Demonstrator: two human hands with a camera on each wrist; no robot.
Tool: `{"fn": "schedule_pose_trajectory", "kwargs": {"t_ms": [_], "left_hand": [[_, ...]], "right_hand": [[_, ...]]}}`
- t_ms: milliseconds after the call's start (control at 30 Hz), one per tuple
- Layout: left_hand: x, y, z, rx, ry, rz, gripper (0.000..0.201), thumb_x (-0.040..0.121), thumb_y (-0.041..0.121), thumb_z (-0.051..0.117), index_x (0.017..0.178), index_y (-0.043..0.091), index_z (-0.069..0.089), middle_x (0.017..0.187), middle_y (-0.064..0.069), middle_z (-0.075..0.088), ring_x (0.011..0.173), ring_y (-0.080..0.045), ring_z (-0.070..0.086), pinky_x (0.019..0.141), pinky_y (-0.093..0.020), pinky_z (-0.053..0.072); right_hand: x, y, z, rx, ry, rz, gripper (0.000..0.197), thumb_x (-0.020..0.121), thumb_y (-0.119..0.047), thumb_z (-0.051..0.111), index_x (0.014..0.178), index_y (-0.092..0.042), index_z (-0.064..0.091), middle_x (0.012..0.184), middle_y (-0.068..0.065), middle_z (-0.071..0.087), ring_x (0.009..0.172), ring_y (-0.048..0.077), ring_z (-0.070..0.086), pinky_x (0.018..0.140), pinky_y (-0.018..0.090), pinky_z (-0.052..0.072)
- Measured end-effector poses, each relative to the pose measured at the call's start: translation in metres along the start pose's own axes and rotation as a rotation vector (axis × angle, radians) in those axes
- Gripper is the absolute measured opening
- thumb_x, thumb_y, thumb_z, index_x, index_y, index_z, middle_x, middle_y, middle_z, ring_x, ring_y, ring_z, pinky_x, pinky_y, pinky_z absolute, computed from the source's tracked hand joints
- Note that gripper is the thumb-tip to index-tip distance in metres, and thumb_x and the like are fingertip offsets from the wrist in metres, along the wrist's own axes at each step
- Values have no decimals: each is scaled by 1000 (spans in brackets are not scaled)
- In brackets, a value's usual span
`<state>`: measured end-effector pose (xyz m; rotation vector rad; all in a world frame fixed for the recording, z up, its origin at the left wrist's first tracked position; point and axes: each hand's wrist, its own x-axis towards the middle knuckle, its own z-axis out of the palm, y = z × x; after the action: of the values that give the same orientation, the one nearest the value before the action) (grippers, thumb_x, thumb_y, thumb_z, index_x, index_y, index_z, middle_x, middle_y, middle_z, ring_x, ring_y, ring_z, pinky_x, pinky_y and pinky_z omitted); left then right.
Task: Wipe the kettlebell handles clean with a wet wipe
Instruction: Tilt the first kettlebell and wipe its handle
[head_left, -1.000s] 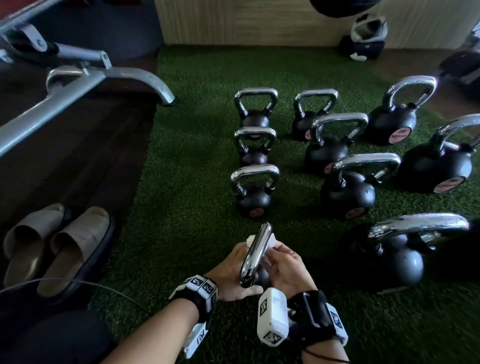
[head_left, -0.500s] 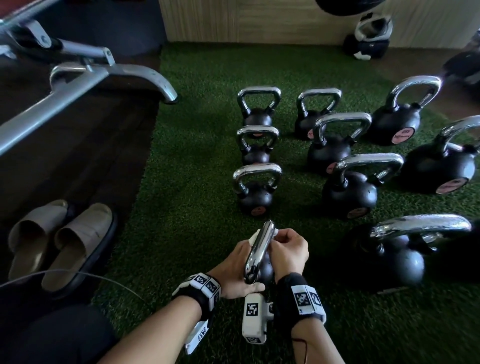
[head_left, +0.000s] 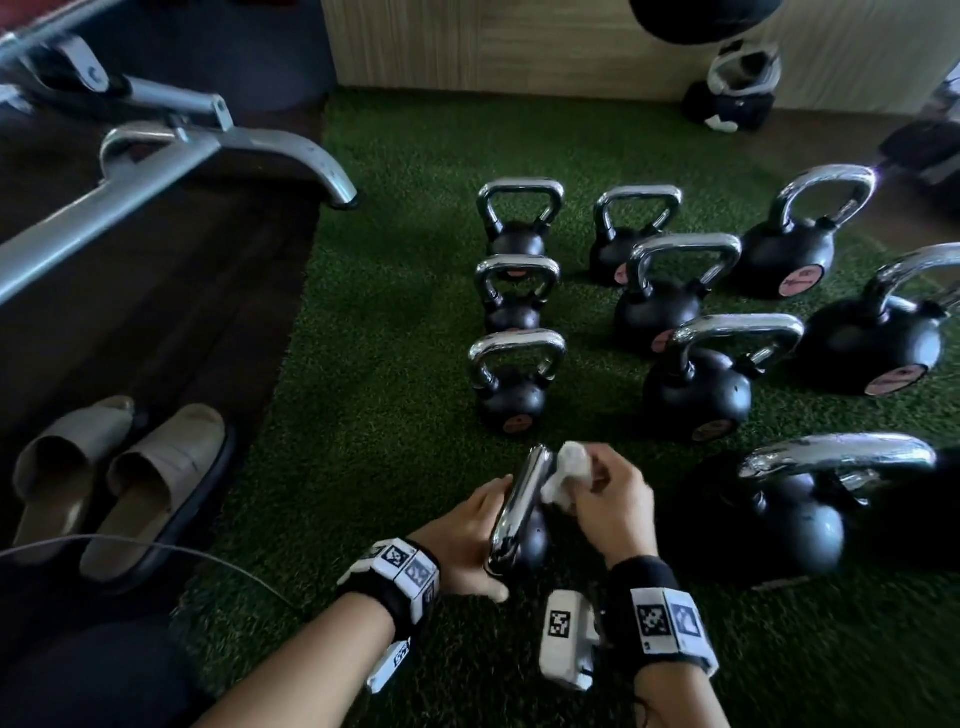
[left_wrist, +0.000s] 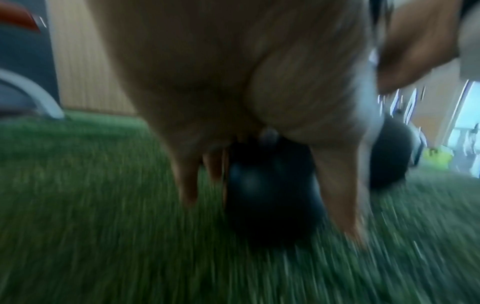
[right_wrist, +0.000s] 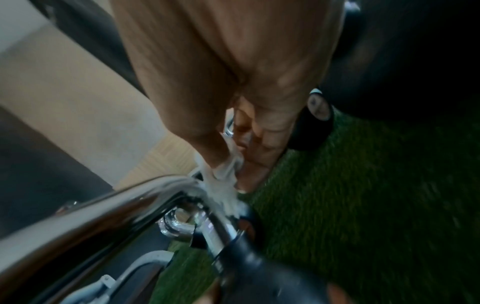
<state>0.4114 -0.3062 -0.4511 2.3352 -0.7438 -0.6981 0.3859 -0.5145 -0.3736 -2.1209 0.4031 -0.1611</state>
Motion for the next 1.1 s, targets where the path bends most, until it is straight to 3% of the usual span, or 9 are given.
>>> {"fn": "schedule_pose_trajectory", "kwargs": {"t_ms": [67,133,200,300,400,533,633,900,1100], "left_hand": [[1,-2,-18,20,-158,-24,156,50,51,92,162,16,-12,171,-4,-6,159,-22,1,129,-41,18],[-7,13,-42,-60,-179,-43,155,44,59,91,162,21,-2,165,2,26,152,-13,28,125,-36,28],[-22,43,-59,-31,-63,-36,127,52,63,87,156,30,22,138,14,55,127,-4,54,111,-33,45],[-44,84,-56,167,191,-35,74,70,66,73,133,43,40,110,12,69,96,-11,70,85,-40,59],[-52,100,-46,178,264,-59,48,82,58,57,124,40,44,107,6,71,93,-20,72,80,-42,59],[-44,101,-62,481,223,-23,50,86,55,64,129,37,46,113,6,70,103,-22,70,84,-39,56],[-33,91,-80,583,158,41,62,85,61,68,139,38,49,117,10,64,105,-20,67,84,-37,54],[-29,58,-98,110,212,-58,58,64,58,89,118,40,75,84,19,59,78,3,56,66,-11,38],[-37,62,-92,-91,255,-97,54,68,46,91,119,36,75,96,21,70,86,13,62,75,-2,42]], "right_hand": [[10,-2,-9,-43,42,-193,41,84,2,67,113,-25,78,92,-8,65,87,11,62,73,9,40],[18,-8,-7,-85,-17,-326,50,81,9,61,113,-25,80,96,-8,64,90,9,62,77,1,39],[23,-14,-1,-112,-112,-432,48,79,8,58,108,-22,81,100,-7,66,91,5,62,82,-1,40],[25,-24,-2,-137,-243,-515,36,75,-11,60,102,-18,82,104,-1,69,94,9,66,87,16,52],[29,-31,-13,-292,-364,-508,24,77,-9,62,93,-16,79,100,5,67,94,20,66,86,33,55],[30,-17,-30,-422,-347,-454,22,74,-15,63,83,-33,70,85,-11,52,87,11,60,71,9,39],[9,5,-43,-390,-194,-463,19,71,-18,78,86,-30,74,82,-9,53,77,10,57,68,19,44],[0,17,-30,-340,-62,-430,28,71,-13,84,93,-27,79,88,-11,62,80,11,62,73,17,46],[15,8,-27,-287,-121,-420,26,73,-8,85,94,-23,81,90,-12,65,81,11,66,75,23,53]]}}
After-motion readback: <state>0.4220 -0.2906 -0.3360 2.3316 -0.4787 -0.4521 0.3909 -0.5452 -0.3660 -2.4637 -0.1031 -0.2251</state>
